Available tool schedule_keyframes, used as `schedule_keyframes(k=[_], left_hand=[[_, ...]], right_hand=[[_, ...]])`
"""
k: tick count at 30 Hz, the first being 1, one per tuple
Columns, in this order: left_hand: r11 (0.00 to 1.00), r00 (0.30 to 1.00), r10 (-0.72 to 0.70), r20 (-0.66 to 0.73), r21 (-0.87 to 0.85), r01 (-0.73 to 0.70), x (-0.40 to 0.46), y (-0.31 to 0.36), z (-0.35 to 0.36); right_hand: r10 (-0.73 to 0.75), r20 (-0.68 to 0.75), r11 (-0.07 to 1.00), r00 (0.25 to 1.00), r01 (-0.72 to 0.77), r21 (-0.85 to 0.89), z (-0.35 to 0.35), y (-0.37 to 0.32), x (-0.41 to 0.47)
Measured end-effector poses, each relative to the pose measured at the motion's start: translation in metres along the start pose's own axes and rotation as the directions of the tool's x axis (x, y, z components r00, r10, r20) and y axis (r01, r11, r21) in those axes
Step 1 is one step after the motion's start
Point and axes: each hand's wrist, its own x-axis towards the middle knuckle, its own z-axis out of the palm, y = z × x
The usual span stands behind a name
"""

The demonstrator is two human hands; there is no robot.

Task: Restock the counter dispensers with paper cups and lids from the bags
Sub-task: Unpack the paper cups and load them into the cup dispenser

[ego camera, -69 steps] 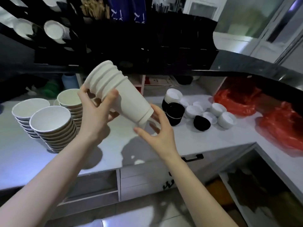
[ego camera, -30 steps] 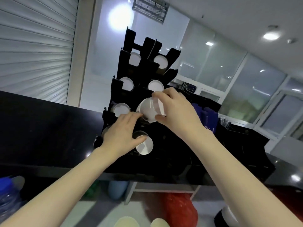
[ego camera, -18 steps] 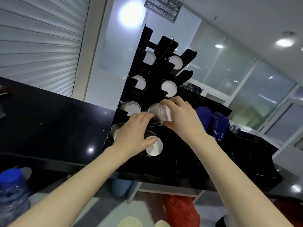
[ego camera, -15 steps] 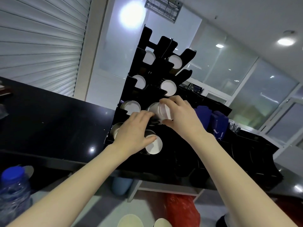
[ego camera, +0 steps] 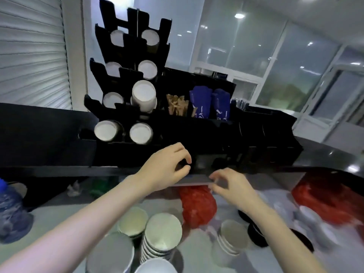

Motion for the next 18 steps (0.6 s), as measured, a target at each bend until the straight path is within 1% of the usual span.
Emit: schedule_keyframes(k=[2, 4, 6, 9, 11, 13, 15, 16, 18], left_hand=[[0.999, 0.991, 0.004, 0.137, 0.031, -0.008, 0.0, 0.024, 0.018], [0.998, 0.955, -0.011, 0.297, 0.057, -0.007, -0.001, 0.046, 0.038], [0.996, 0.908, -0.043, 0.417, 0.087, 0.007, -0.003, 0.064, 0.057], [0.99, 0.844, -0.116, 0.523, 0.126, 0.058, -0.008, 0.083, 0.082], [0.988, 0.815, -0.142, 0.562, 0.13, 0.083, -0.014, 0.09, 0.095], [0.985, 0.797, -0.158, 0.583, 0.146, 0.088, -0.021, 0.095, 0.105], [0.985, 0.8, -0.162, 0.577, 0.139, 0.098, -0.028, 0.097, 0.111], [0.986, 0.809, -0.164, 0.564, 0.115, 0.12, -0.031, 0.097, 0.112], [0.98, 0.826, -0.178, 0.535, 0.025, 0.195, -0.036, 0.1, 0.11]], right_hand=[[0.075, 0.136, 0.997, 0.988, -0.072, -0.022, 0.018, 0.038, -0.037], [0.114, 0.268, 0.993, 0.957, -0.112, -0.024, 0.04, 0.067, -0.071], [0.141, 0.3, 0.989, 0.943, -0.122, -0.084, 0.063, 0.091, -0.092], [0.19, 0.256, 0.977, 0.948, -0.158, -0.142, 0.094, 0.113, -0.107], [0.177, 0.196, 0.981, 0.965, -0.156, -0.114, 0.107, 0.12, -0.111], [0.162, 0.133, 0.986, 0.978, -0.164, 0.001, 0.114, 0.124, -0.115], [0.157, 0.074, 0.971, 0.985, -0.168, 0.168, 0.109, 0.12, -0.119], [0.141, 0.04, 0.959, 0.989, -0.146, 0.242, 0.1, 0.115, -0.12], [0.071, -0.033, 0.937, 0.997, -0.055, 0.345, 0.075, 0.1, -0.119]])
